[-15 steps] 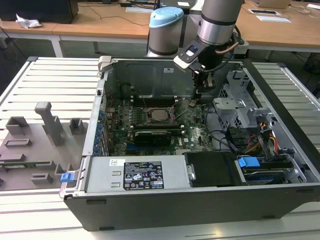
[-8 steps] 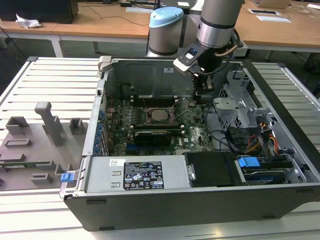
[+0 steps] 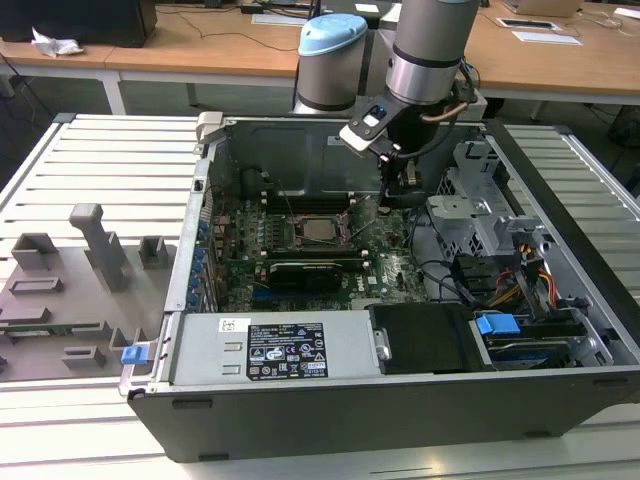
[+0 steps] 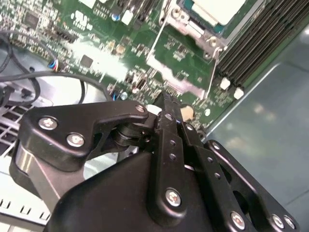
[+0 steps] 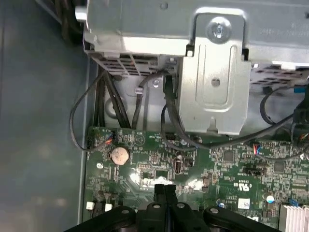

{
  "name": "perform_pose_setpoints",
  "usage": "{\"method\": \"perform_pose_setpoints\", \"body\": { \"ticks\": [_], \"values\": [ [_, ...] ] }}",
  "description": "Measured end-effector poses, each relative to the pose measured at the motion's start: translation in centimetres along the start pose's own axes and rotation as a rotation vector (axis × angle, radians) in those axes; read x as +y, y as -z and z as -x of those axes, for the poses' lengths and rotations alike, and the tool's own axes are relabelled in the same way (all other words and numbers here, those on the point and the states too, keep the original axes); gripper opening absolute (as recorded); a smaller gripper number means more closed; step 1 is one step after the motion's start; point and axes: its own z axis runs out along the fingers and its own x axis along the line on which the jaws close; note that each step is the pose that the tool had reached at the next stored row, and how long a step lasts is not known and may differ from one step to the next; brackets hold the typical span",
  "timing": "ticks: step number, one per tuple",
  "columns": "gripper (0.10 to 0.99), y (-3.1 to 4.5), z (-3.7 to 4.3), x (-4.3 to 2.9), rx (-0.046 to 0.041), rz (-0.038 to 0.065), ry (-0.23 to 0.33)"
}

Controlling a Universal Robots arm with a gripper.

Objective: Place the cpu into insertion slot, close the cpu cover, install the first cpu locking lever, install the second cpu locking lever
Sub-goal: 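Close the cpu cover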

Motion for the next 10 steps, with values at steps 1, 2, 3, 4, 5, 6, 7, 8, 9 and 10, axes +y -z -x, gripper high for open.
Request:
{"method": "perform_pose_setpoints", "body": {
  "ticks": [1,2,3,4,5,6,7,8,9,10],
  "values": [
    [0.106,-0.02,-0.01,-0.20,0.0002,0.000,0.000],
    [0.106,-0.03,-0.02,-0.41,0.0000,0.000,0.000],
    [0.106,-0.03,-0.03,-0.52,0.0000,0.000,0.000],
    [0.106,-0.03,-0.04,-0.65,-0.0001,0.000,0.000],
    [0.106,-0.04,-0.05,-0.78,0.0000,0.000,0.000],
    [0.106,-0.04,-0.06,-0.93,0.0000,0.000,0.000],
    [0.106,-0.04,-0.08,-1.19,0.0000,0.000,0.000],
    [0.106,-0.05,-0.09,-1.41,0.0000,0.000,0.000],
    [0.106,-0.05,-0.10,-1.56,0.0000,0.000,0.000],
    [0.106,-0.05,-0.12,-1.92,0.0001,0.000,0.000]
  ]
}}
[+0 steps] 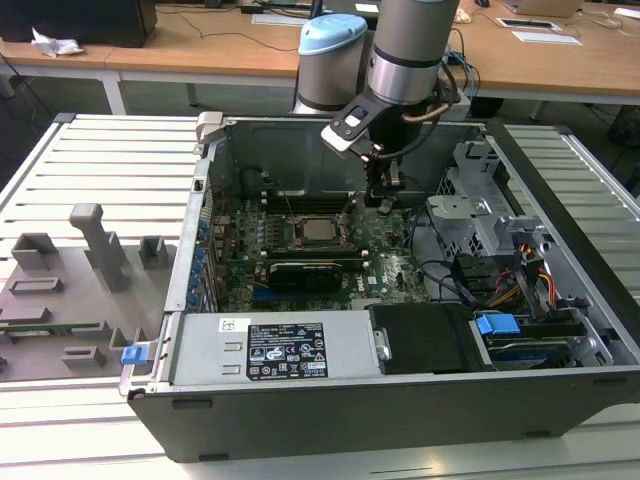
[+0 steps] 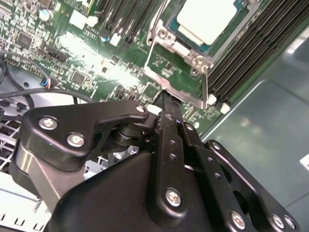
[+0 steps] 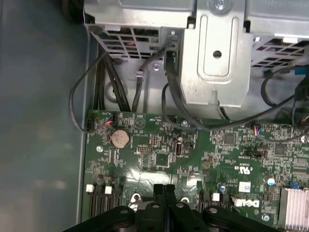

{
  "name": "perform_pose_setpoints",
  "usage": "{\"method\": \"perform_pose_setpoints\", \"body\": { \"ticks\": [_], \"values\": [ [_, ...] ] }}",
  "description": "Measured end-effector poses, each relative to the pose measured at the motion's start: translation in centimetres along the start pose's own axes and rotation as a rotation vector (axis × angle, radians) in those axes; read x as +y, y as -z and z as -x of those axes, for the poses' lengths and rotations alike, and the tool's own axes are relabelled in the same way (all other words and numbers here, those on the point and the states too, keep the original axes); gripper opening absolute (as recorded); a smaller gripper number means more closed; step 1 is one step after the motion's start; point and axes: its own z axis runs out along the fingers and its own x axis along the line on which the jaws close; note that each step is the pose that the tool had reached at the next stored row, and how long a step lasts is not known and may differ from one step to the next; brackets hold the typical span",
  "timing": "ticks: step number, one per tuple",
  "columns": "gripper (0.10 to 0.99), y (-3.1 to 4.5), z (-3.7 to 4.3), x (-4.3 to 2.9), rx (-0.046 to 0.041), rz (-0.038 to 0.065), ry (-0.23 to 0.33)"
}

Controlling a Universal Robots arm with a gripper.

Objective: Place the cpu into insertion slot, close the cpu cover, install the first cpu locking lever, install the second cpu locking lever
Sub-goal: 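Close the cpu cover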

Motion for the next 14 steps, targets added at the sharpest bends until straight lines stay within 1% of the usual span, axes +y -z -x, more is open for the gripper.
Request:
{"method": "perform_pose_setpoints", "body": {
  "ticks": [1,3,14],
  "values": [
    [0.106,-0.02,-0.02,-0.26,0.0002,0.000,0.000],
    [0.106,-0.07,-0.04,-0.56,0.0002,0.000,0.000],
    [0.106,-0.28,-0.10,-1.64,0.0000,0.000,0.001]
  ]
}}
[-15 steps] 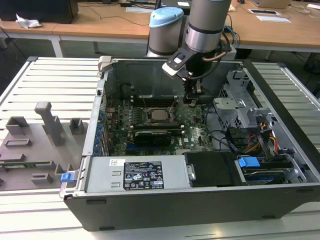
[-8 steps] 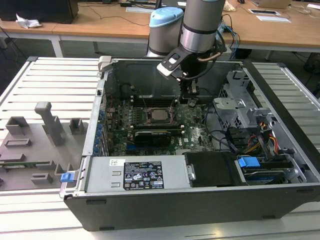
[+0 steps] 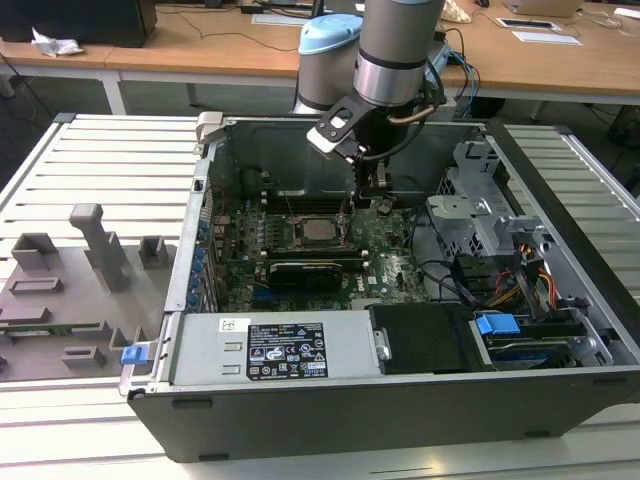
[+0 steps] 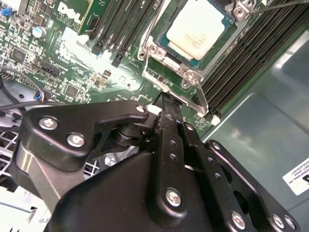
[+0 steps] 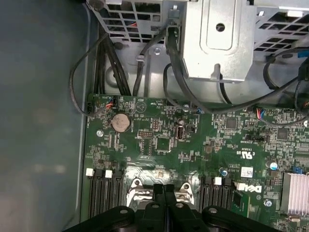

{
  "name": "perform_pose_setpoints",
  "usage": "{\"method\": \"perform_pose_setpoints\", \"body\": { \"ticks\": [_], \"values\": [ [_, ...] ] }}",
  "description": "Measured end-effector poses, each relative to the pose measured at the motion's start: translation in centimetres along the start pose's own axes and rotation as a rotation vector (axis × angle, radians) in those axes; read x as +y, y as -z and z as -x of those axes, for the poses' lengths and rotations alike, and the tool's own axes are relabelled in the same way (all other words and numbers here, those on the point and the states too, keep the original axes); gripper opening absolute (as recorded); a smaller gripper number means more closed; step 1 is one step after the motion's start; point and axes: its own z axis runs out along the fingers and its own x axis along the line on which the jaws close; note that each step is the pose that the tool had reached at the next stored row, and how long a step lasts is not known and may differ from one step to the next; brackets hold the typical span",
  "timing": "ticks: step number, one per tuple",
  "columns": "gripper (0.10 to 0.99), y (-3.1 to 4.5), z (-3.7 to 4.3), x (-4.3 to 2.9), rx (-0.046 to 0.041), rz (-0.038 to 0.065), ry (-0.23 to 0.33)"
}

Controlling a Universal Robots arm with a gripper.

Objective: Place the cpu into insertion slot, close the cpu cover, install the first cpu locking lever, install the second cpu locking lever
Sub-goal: 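Close the cpu cover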

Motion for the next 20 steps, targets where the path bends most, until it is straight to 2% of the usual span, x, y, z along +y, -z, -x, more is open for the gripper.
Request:
{"method": "perform_pose_setpoints", "body": {
  "ticks": [12,20],
  "values": [
    [0.106,-0.33,-0.10,-1.64,-0.0001,0.000,0.000],
    [0.106,-0.66,-0.15,-2.42,0.0003,-0.001,0.000]
  ]
}}
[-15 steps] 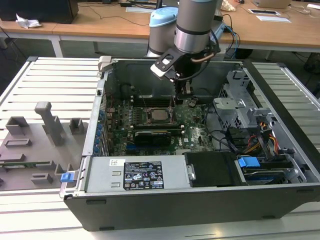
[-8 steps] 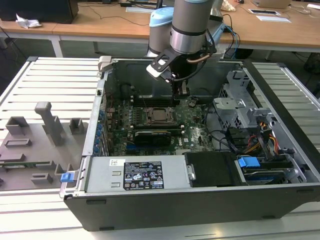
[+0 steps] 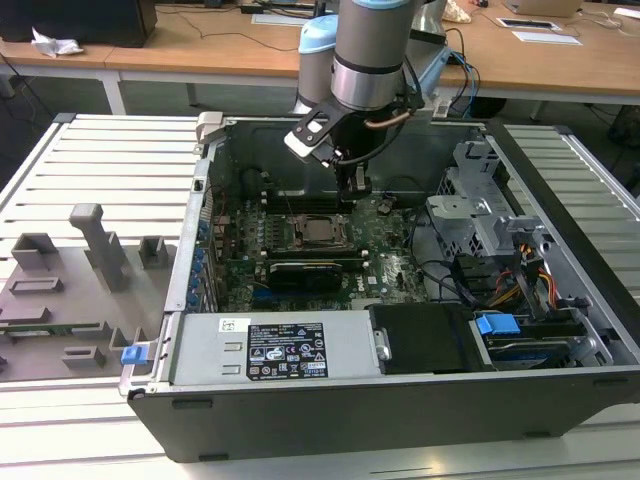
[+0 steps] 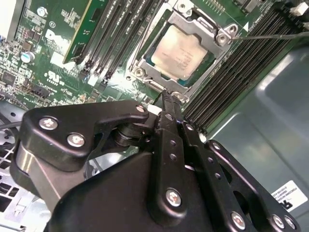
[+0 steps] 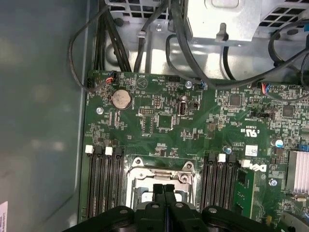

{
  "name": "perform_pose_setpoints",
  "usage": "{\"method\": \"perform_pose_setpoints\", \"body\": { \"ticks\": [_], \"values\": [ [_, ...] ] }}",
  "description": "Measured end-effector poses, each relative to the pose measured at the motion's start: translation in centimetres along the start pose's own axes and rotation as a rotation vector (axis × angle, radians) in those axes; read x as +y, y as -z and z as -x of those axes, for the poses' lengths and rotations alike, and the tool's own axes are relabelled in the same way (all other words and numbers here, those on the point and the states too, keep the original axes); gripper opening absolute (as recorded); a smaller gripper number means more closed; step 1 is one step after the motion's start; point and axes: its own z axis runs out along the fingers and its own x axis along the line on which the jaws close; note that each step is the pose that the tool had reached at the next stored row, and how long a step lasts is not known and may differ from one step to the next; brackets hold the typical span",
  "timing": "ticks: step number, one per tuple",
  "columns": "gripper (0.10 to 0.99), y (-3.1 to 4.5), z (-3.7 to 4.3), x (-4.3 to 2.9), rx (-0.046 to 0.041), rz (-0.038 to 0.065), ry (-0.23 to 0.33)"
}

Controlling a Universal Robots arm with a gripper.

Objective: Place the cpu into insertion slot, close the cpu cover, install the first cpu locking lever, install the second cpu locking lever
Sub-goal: 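Close the cpu cover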

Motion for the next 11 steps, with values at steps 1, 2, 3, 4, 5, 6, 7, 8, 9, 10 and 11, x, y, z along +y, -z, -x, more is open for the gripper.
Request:
{"method": "perform_pose_setpoints", "body": {
  "ticks": [1,2,3,4,5,6,7,8,9,10,11],
  "values": [
    [0.106,-0.10,0.00,-0.01,-0.0001,-0.001,0.000],
    [0.106,-0.27,0.01,-0.03,0.0000,-0.003,0.000],
    [0.106,-0.41,0.04,-0.06,0.0001,-0.004,0.000],
    [0.106,-0.54,0.06,-0.10,0.0001,-0.005,0.000],
    [0.106,-0.67,0.09,-0.17,0.0001,-0.006,0.000],
    [0.106,-0.76,0.10,-0.26,0.0002,-0.006,0.000],
    [0.106,-0.87,0.09,-0.54,0.0002,-0.006,0.000],
    [0.106,-0.94,0.07,-0.82,0.0002,-0.006,0.001],
    [0.106,-0.99,0.06,-1.03,0.0002,-0.006,0.001],
    [0.106,-1.04,0.05,-1.26,0.0002,-0.006,0.002],
    [0.106,-1.11,0.03,-1.47,0.0002,-0.006,0.002]
  ]
}}
